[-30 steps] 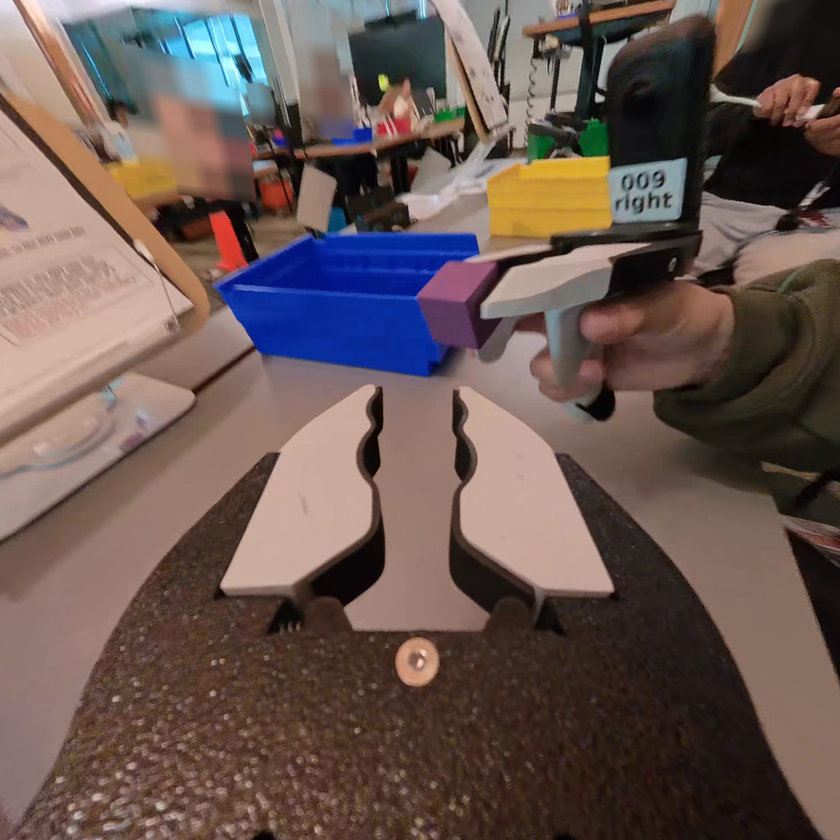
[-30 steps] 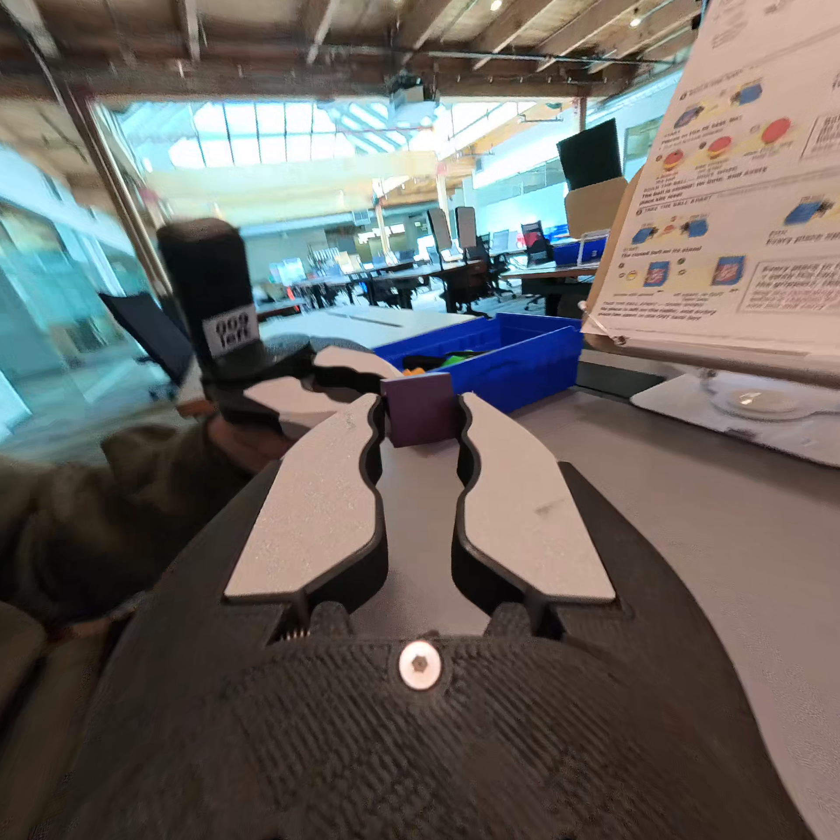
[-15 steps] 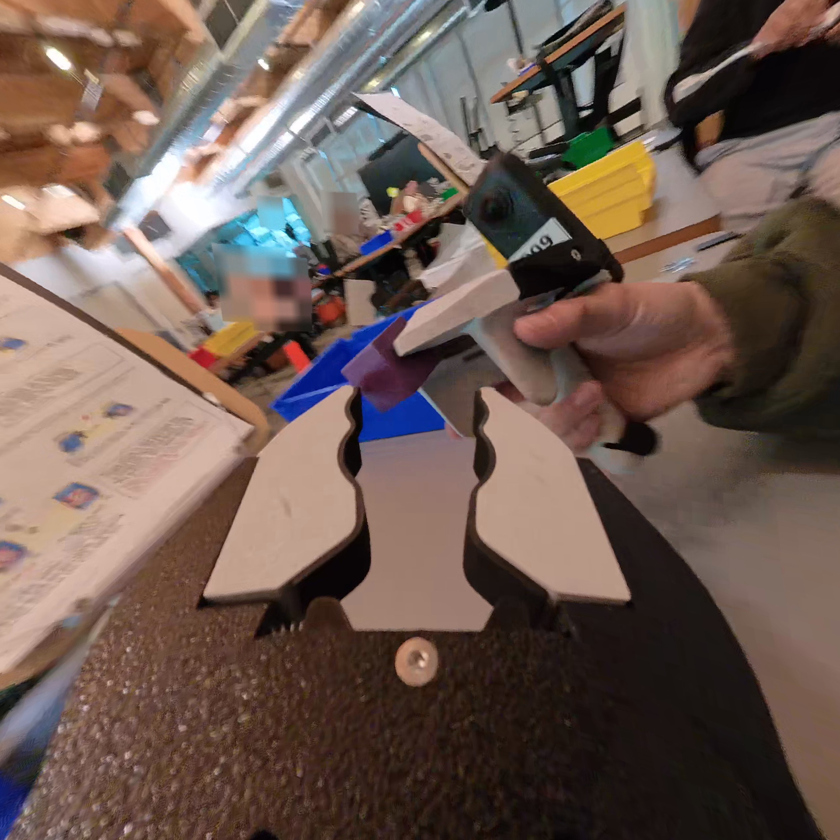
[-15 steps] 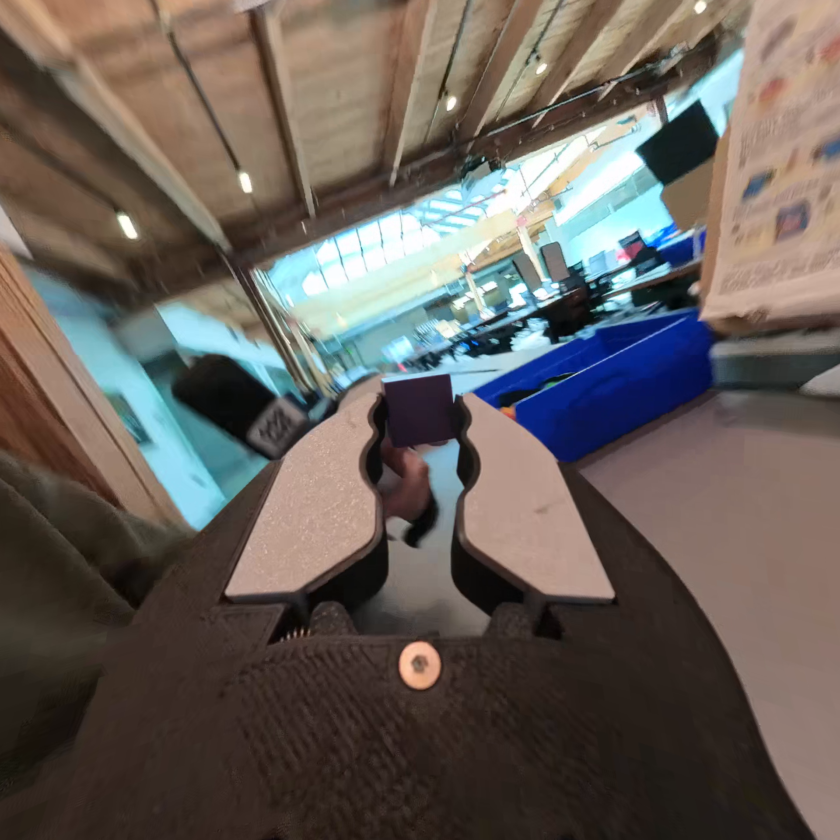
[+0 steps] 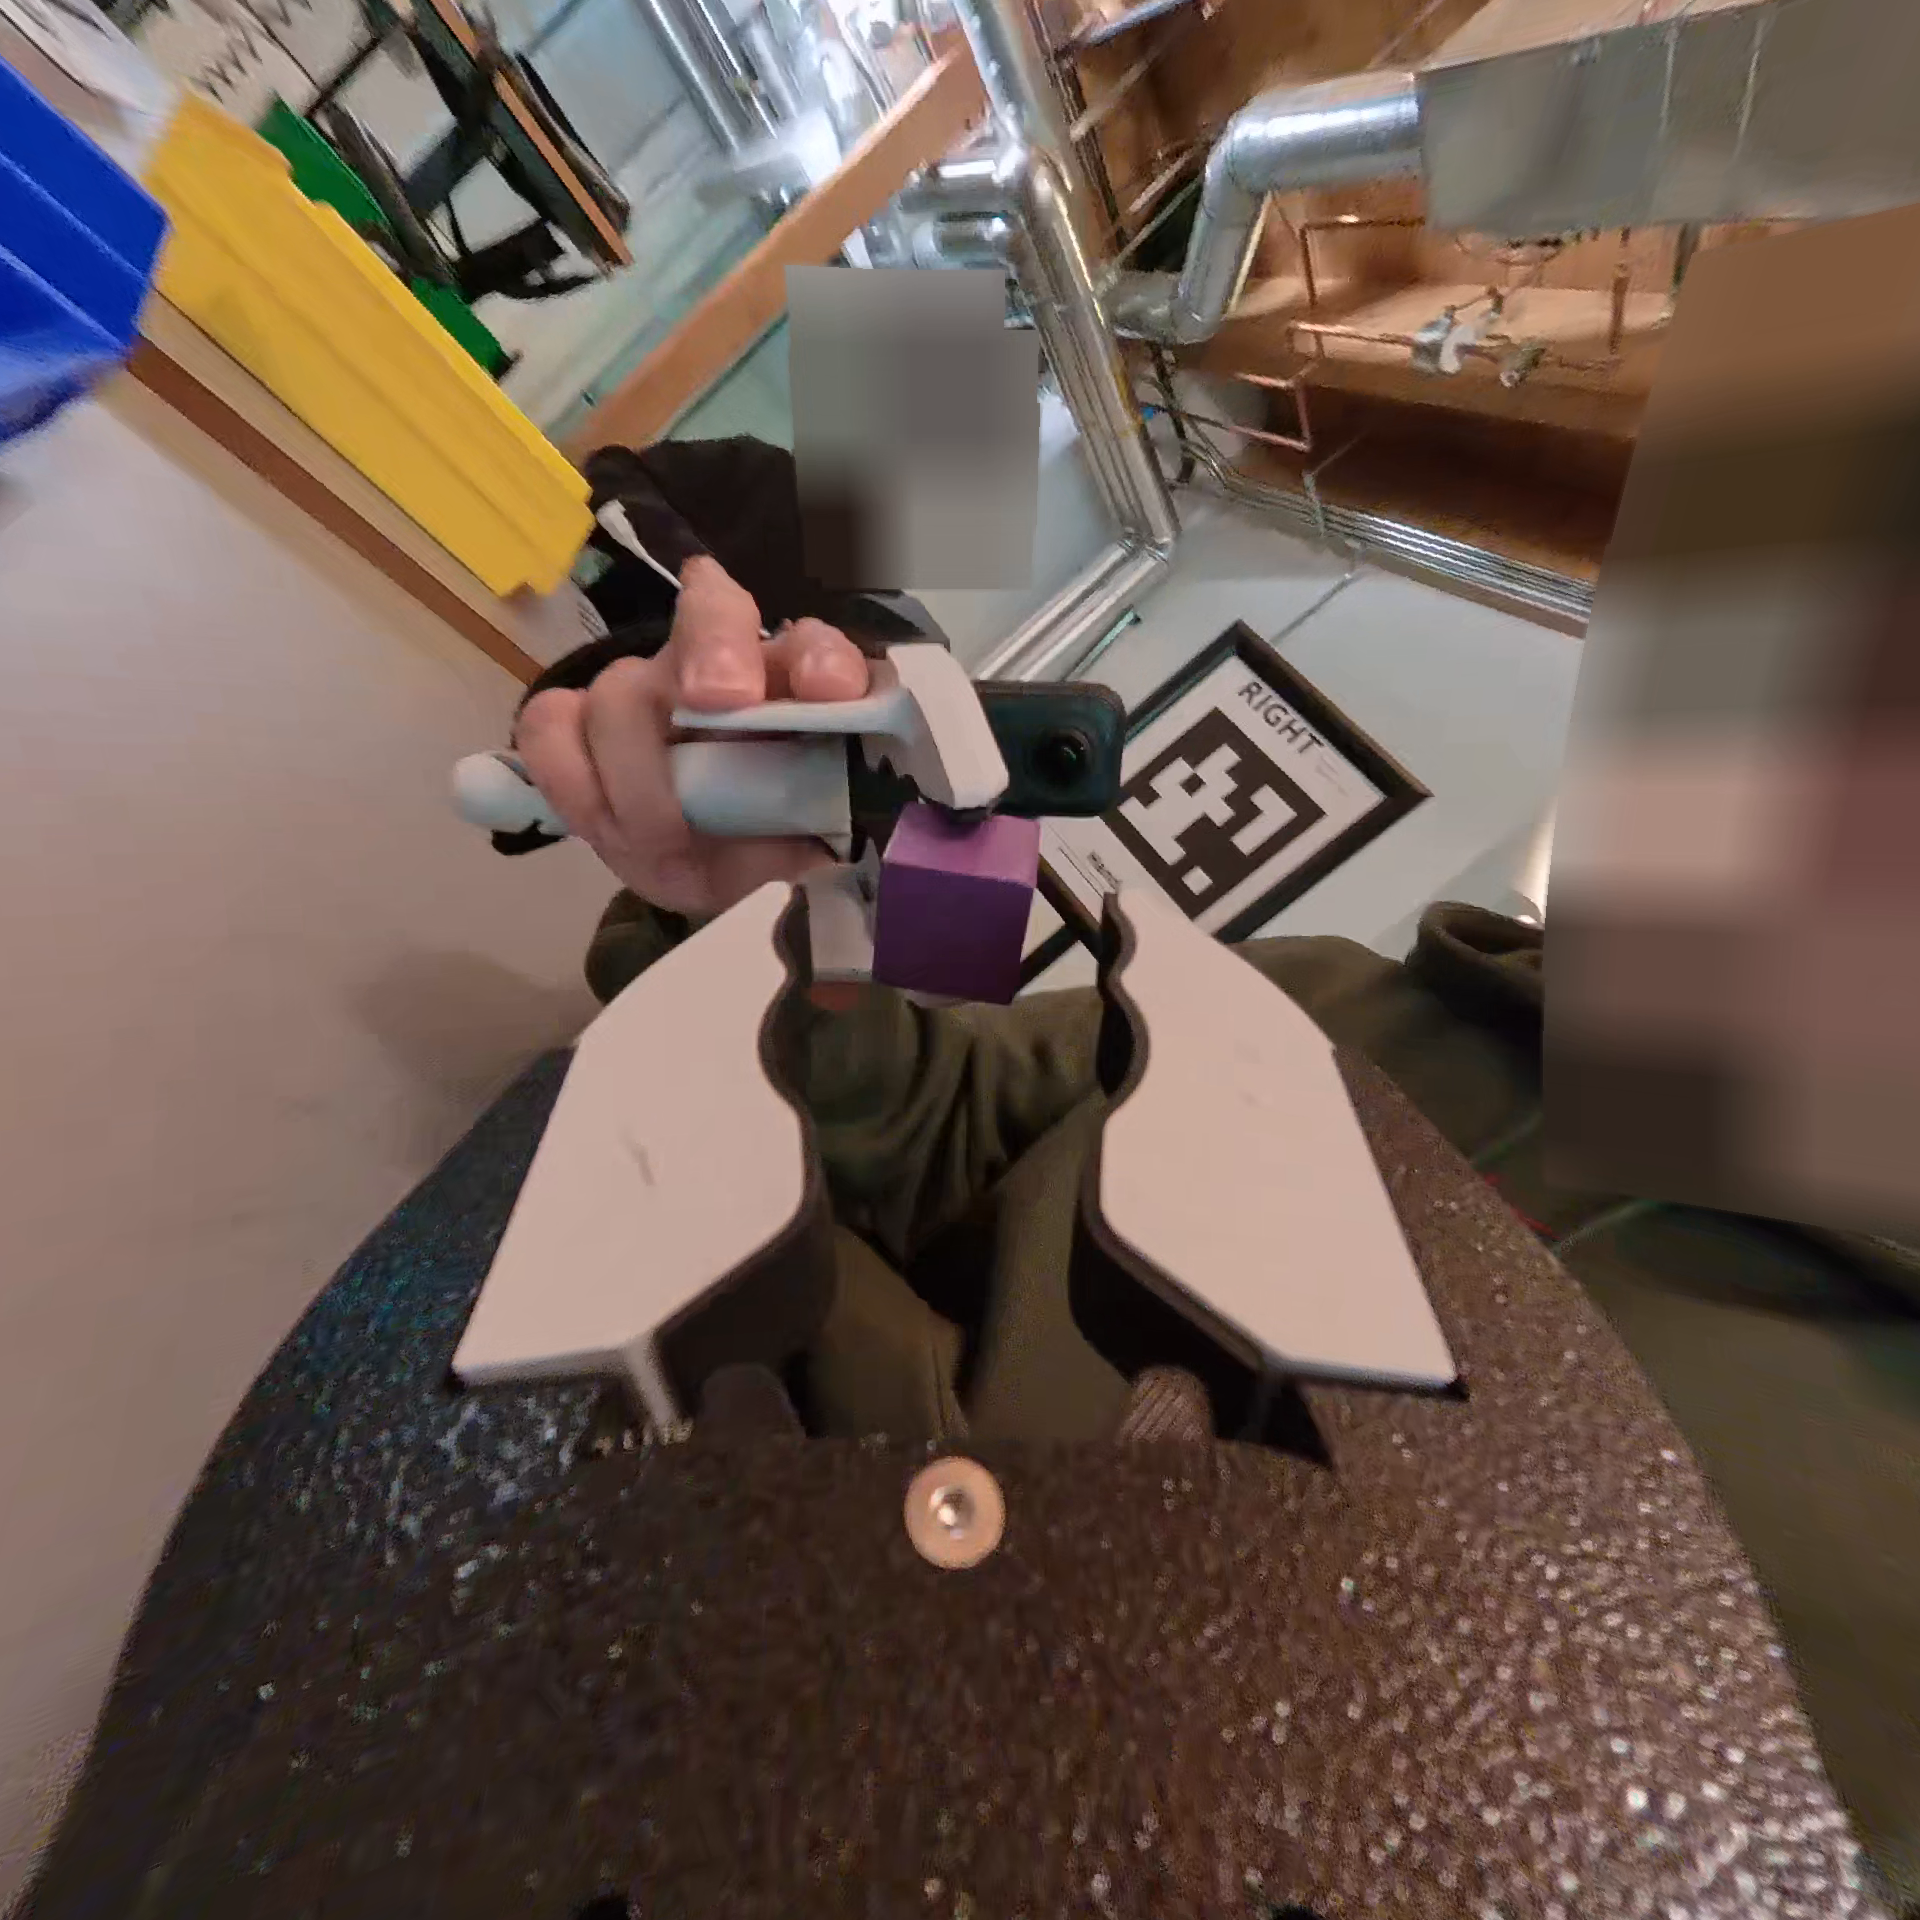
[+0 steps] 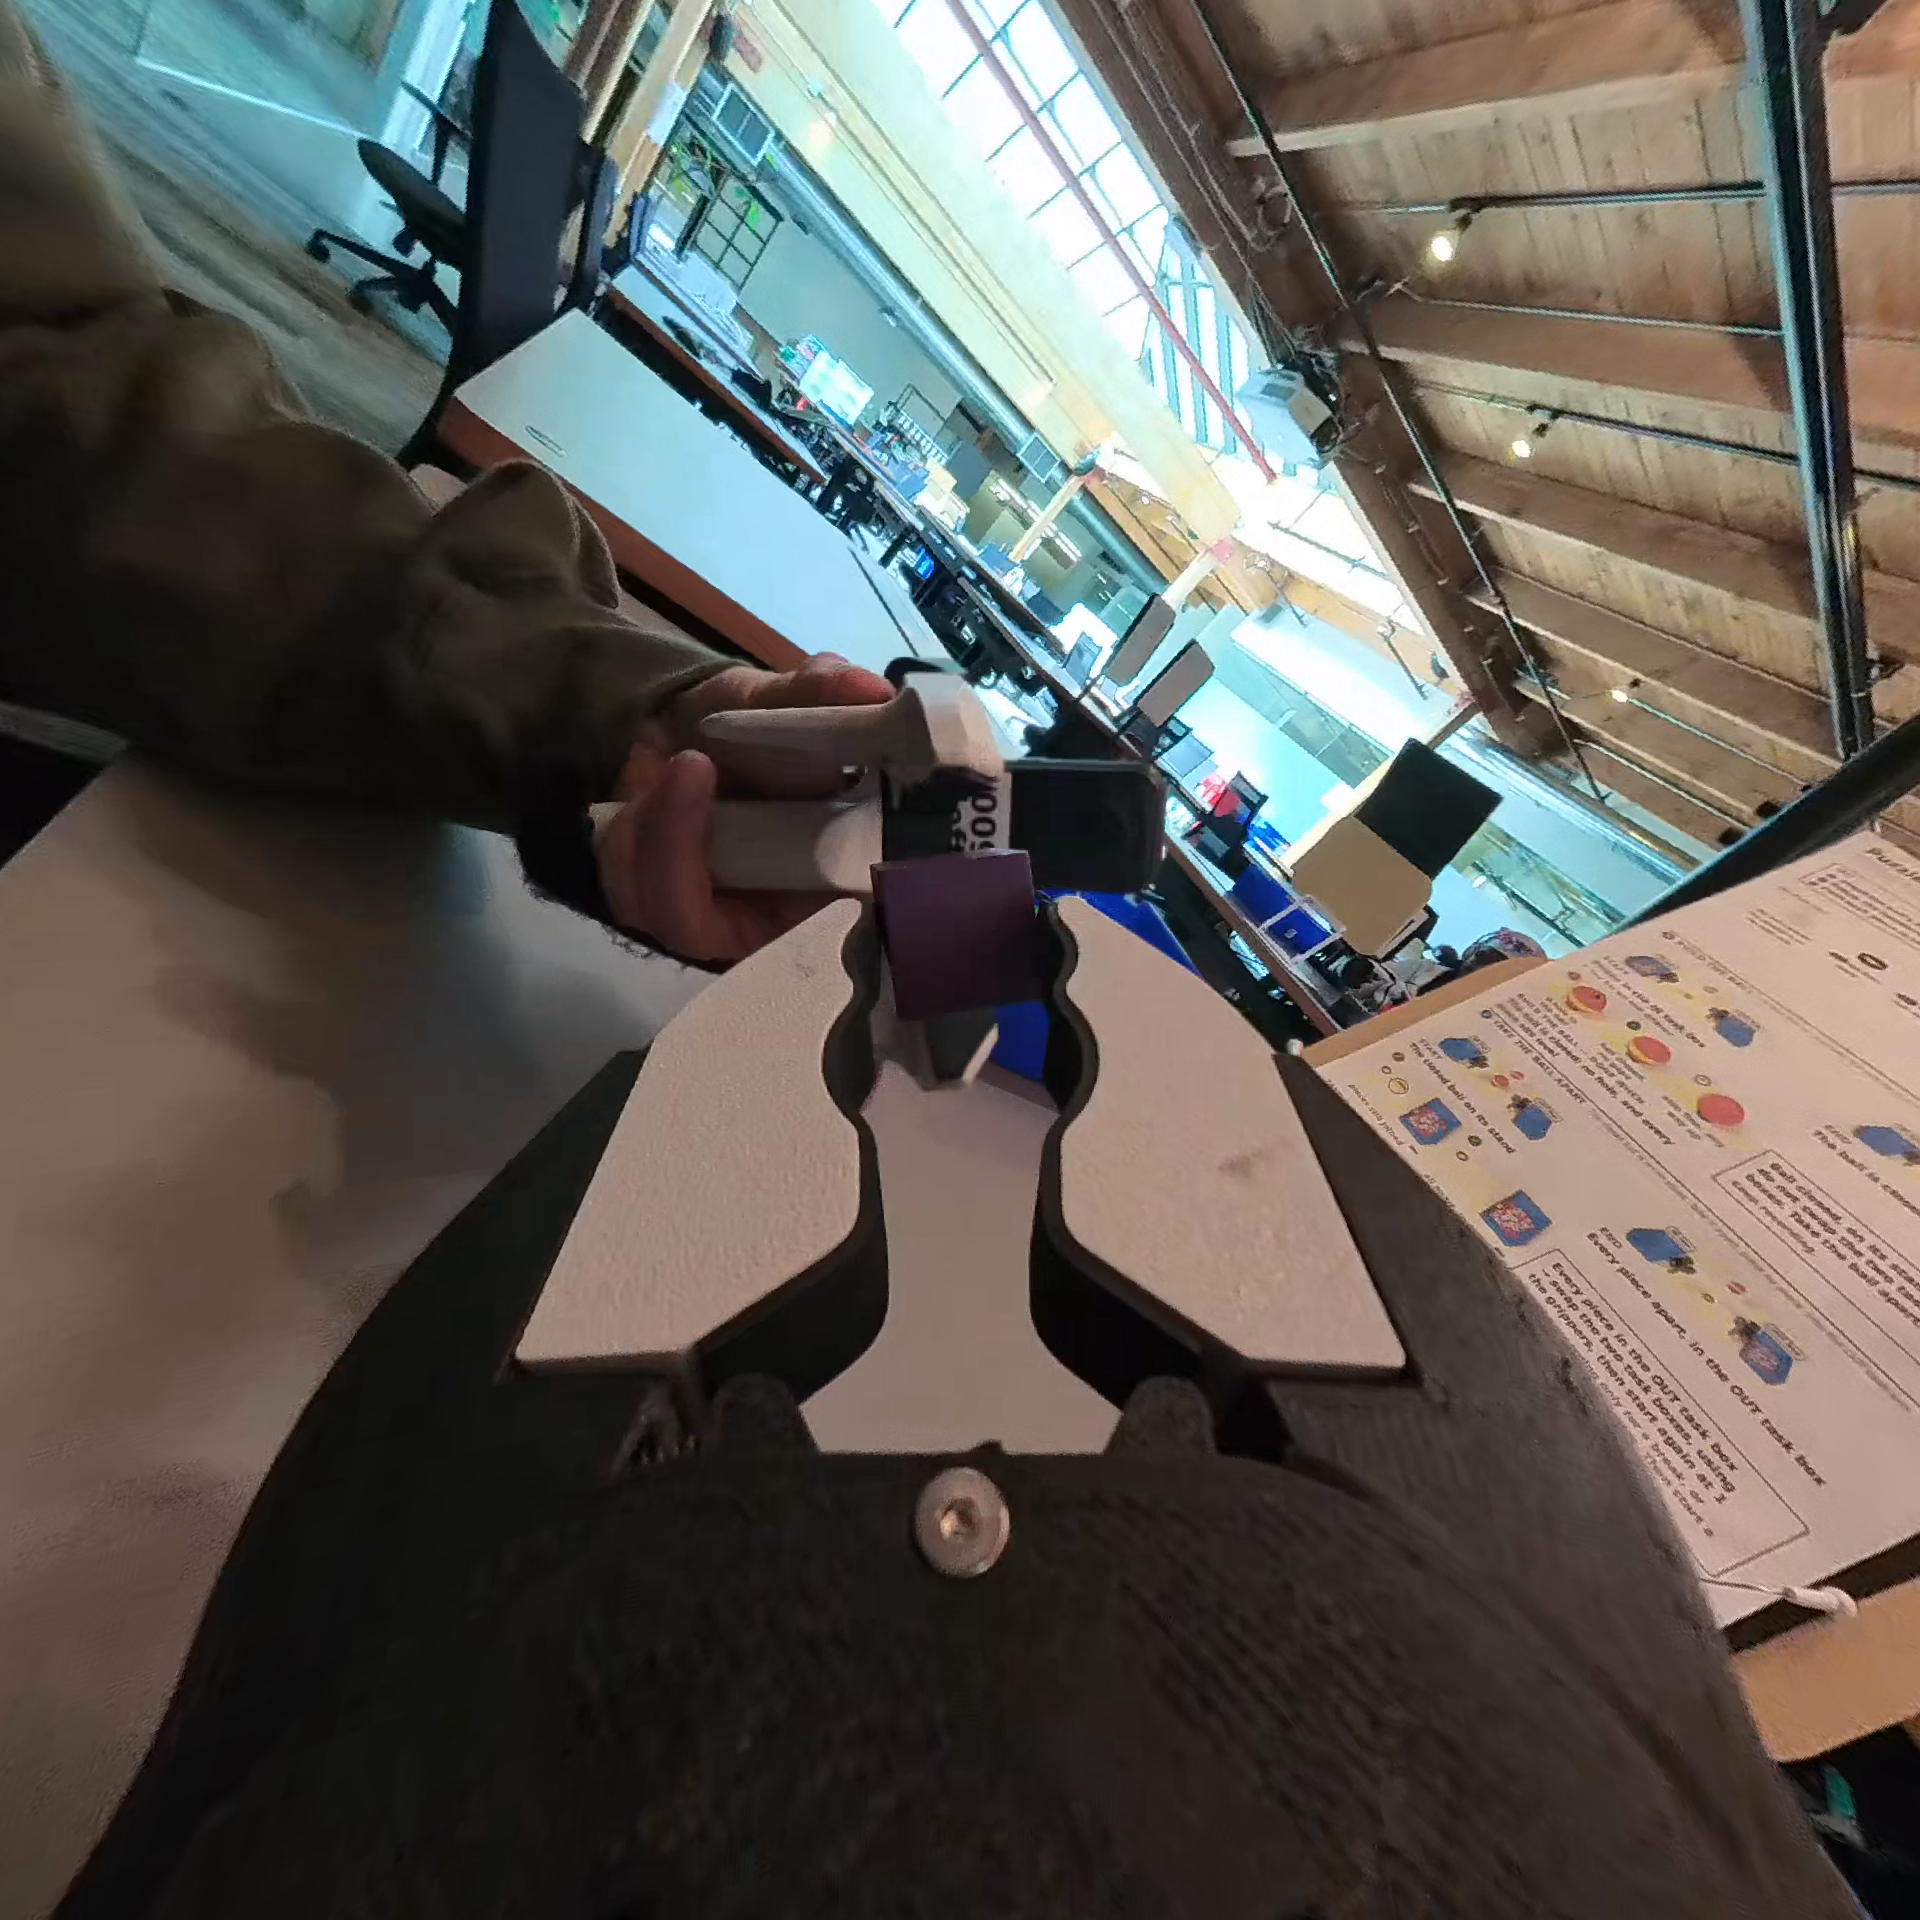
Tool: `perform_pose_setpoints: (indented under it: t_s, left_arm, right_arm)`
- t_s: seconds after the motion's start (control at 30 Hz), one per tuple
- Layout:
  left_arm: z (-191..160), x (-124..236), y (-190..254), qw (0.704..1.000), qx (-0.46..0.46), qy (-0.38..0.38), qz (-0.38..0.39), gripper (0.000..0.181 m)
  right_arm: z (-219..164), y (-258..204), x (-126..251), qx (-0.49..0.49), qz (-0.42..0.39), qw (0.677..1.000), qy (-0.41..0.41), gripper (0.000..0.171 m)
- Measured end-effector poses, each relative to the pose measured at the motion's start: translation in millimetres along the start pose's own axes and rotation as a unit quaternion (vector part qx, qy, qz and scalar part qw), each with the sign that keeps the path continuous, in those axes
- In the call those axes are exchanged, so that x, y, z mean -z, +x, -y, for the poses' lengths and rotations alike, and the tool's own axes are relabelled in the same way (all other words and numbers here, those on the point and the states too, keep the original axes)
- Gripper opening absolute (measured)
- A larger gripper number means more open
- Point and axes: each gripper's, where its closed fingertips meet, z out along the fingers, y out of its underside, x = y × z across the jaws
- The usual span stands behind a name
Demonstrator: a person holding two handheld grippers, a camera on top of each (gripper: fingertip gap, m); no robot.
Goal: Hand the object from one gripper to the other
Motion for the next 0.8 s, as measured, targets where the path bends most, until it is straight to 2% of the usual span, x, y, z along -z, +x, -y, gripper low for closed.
perform_pose_setpoints:
  t_s: [0.07,0.17,0.3,0.4,0.43,0.5,0.6,0.63,0.67,0.73,0.8]
  left_arm:
    - [-7,-1,-3,1.0,-0.002,-0.02,0.001,0.051]
    - [-3,0,-1,1.0,-0.015,-0.007,-0.004,0.029]
    - [2,8,-12,0.994,-0.093,0.003,0.048,0.028]
    - [20,21,-22,0.966,-0.218,0.032,0.137,0.028]
    - [25,26,-25,0.945,-0.274,0.028,0.175,0.028]
    - [29,34,-25,0.892,-0.389,0.004,0.23,0.028]
    - [27,33,-16,0.819,-0.516,-0.029,0.248,0.028]
    - [26,32,-14,0.802,-0.542,-0.034,0.249,0.028]
    - [24,32,-14,0.789,-0.561,-0.039,0.248,0.028]
    - [23,33,-17,0.767,-0.585,-0.052,0.259,0.028]
    - [17,33,-21,0.745,-0.609,-0.079,0.261,0.028]
  right_arm:
    - [0,-1,-3,-0.006,-0.001,1.0,0.004,0.029]
    - [-4,0,-6,-0.01,-0.01,1.0,0.002,0.029]
    - [-19,5,-8,-0.08,-0.022,0.996,-0.034,0.032]
    - [-30,15,-5,-0.237,-0.03,0.97,-0.035,0.062]
    - [-34,19,-5,-0.316,-0.031,0.948,-0.031,0.073]
    - [-37,21,-9,-0.479,-0.011,0.878,-0.01,0.084]
    - [-33,9,-19,-0.649,0.055,0.758,0.044,0.083]
    - [-27,4,-22,-0.682,0.087,0.723,0.064,0.081]
    - [-23,1,-24,-0.707,0.108,0.694,0.079,0.072]
    - [-22,1,-27,-0.732,0.114,0.665,0.093,0.063]
    - [-24,1,-28,-0.739,0.11,0.658,0.092,0.057]
